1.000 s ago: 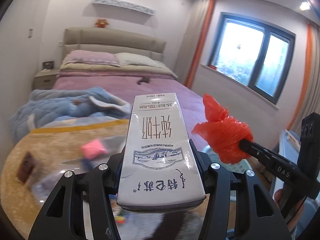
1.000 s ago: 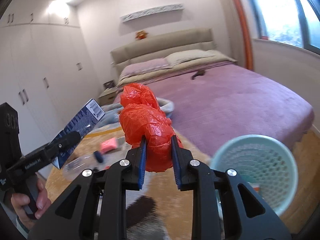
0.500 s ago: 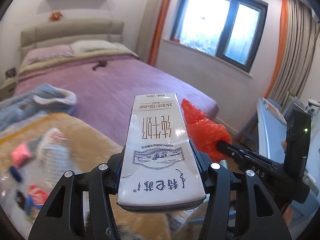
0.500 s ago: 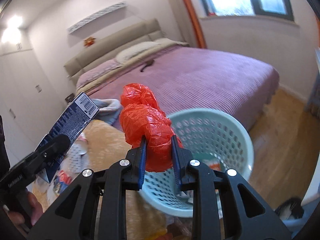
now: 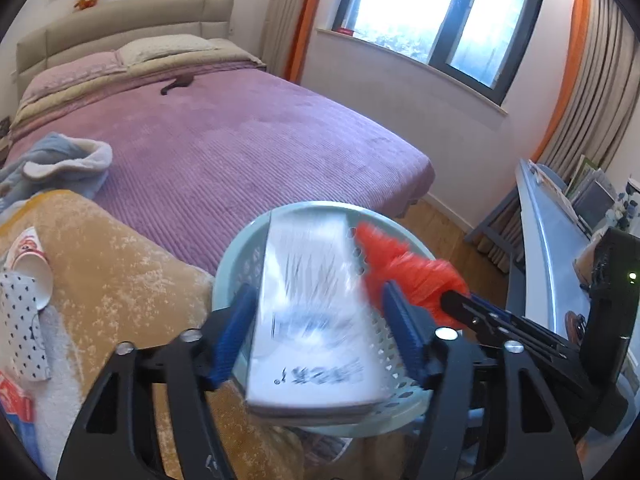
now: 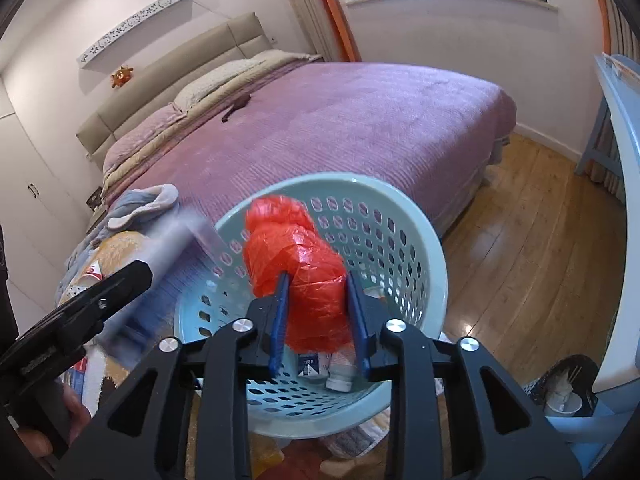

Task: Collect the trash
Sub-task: 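Carry the carton and red bag to the basket and release both, then grasp the brown paper wallet with the left tool while the right tool grasps the polka-dot bag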

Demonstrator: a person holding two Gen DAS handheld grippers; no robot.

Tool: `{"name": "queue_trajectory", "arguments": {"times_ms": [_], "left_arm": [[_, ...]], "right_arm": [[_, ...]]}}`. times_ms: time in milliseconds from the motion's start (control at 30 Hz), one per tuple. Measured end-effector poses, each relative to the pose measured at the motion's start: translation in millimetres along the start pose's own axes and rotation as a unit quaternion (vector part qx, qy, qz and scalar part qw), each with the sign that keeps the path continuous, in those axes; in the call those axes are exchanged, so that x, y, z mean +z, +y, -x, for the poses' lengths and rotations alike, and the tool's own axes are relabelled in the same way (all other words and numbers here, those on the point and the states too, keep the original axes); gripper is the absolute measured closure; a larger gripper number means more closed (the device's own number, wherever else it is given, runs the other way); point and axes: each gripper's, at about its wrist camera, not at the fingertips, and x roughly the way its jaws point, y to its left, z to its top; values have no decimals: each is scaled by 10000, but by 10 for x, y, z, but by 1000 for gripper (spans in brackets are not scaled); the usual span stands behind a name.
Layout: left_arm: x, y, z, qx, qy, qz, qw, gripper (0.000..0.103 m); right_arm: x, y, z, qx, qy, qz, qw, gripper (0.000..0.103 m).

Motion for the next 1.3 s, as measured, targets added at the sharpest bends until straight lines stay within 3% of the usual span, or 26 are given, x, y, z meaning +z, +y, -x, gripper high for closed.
{"name": "queue_trajectory", "arguments": {"times_ms": [67, 100, 133, 433, 800, 1100, 1300], "left_arm": [[-16, -22, 25, -13, -34, -19, 10000, 30], [-32, -11, 60, -8, -76, -43, 10000, 28], [-37, -21, 90, 23, -102, -57, 9999, 28], [-78, 53, 488, 18, -451, 74, 9990, 28], [-144, 466, 1410, 341, -1230, 438, 9909, 28], [-408, 1235, 2266, 1249, -1756, 891, 9724, 28], [-730, 1936, 2744, 2001, -1879, 1431, 9509, 28]], "right_arm": [[-11, -24, -31, 31, 50, -55, 10000, 69], [-19, -34, -33, 48, 58, -83, 9999, 59], [-23, -62, -36, 77, 58, -96, 9999, 54], [-57, 156, 177, 440, -120, 119, 9989, 55], [-226, 1117, 598, 1288, -531, 1057, 9846, 52], [-428, 2005, 659, 1834, -661, 1774, 9646, 42], [-581, 2533, 432, 1960, -432, 2095, 9570, 42]]}}
